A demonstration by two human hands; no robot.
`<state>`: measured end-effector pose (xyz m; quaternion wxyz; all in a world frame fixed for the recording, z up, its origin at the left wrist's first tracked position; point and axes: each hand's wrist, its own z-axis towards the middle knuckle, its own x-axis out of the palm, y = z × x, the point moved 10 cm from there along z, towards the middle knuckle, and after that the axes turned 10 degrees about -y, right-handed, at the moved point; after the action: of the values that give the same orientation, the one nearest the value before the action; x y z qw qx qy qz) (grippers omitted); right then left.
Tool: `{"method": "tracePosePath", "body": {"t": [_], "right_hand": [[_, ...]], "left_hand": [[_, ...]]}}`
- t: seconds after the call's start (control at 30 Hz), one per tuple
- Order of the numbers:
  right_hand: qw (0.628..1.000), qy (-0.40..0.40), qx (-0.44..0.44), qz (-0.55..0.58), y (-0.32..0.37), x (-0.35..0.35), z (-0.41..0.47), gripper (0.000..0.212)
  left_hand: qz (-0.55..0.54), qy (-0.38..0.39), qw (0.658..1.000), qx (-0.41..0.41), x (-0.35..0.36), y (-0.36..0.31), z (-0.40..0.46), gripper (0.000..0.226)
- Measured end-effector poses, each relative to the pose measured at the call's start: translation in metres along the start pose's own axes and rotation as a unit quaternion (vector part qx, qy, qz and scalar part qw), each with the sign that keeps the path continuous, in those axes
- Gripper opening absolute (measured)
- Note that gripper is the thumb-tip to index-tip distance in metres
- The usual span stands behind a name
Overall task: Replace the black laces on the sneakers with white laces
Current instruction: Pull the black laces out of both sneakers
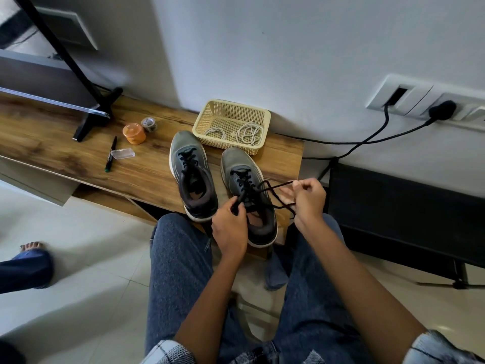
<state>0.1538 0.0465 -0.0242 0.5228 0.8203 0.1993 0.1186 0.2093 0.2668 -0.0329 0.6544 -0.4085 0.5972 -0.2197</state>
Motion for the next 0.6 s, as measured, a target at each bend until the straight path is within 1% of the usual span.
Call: {"method": "tracePosePath", "body": {"t": [0.03,0.07,0.1,0.13,0.2,0.23,0.3,0.4,0.43,0.47,0.53,0.6], "right_hand": [[1.000,-0.027,0.004,0.004,-0.003,-0.005,0.000,0.023],[0.998,-0.045,-0.021,-0.036,-0.001,-0.008,0.000,0.022],[0.991,-0.045,-0.066,-0.104,0.003,-0.006,-0.001,0.019],[0.977,-0.031,-0.115,-0.177,0.009,-0.001,-0.006,0.014],[0.937,0.013,-0.219,-0.273,0.021,0.016,-0.018,0.004],[0.910,0.029,-0.277,-0.306,0.027,0.024,-0.025,0.010],[0.839,0.070,-0.385,-0.377,0.036,0.046,-0.044,0.021],[0.711,0.125,-0.525,-0.450,0.033,0.077,-0.076,0.015],[0.671,0.133,-0.551,-0.479,0.026,0.084,-0.080,0.014],[0.641,0.136,-0.559,-0.507,0.017,0.089,-0.081,0.014],[0.610,0.123,-0.555,-0.552,0.007,0.093,-0.077,0.012],[0.599,0.093,-0.561,-0.564,0.006,0.093,-0.075,0.008]], "left_hand": [[0.003,-0.001,1.000,0.000,0.000,0.000,0.000,0.034],[0.003,-0.002,1.000,-0.003,-0.001,0.001,0.000,0.034],[0.001,-0.004,1.000,-0.006,-0.002,0.003,0.001,0.033],[0.000,-0.007,1.000,-0.010,-0.003,0.005,0.002,0.033],[0.001,-0.009,1.000,-0.010,-0.004,0.006,0.003,0.033],[0.002,-0.008,1.000,-0.007,-0.004,0.006,0.003,0.033],[0.004,-0.005,1.000,-0.004,-0.003,0.004,0.002,0.033],[-0.001,-0.001,1.000,-0.005,-0.001,0.003,0.001,0.033],[-0.004,0.001,1.000,-0.006,0.000,0.003,0.001,0.033],[-0.006,0.002,1.000,-0.006,0.000,0.004,0.001,0.033],[-0.009,0.001,1.000,-0.006,-0.001,0.004,0.001,0.033],[-0.015,0.002,1.000,-0.004,-0.001,0.004,0.001,0.034]]}}
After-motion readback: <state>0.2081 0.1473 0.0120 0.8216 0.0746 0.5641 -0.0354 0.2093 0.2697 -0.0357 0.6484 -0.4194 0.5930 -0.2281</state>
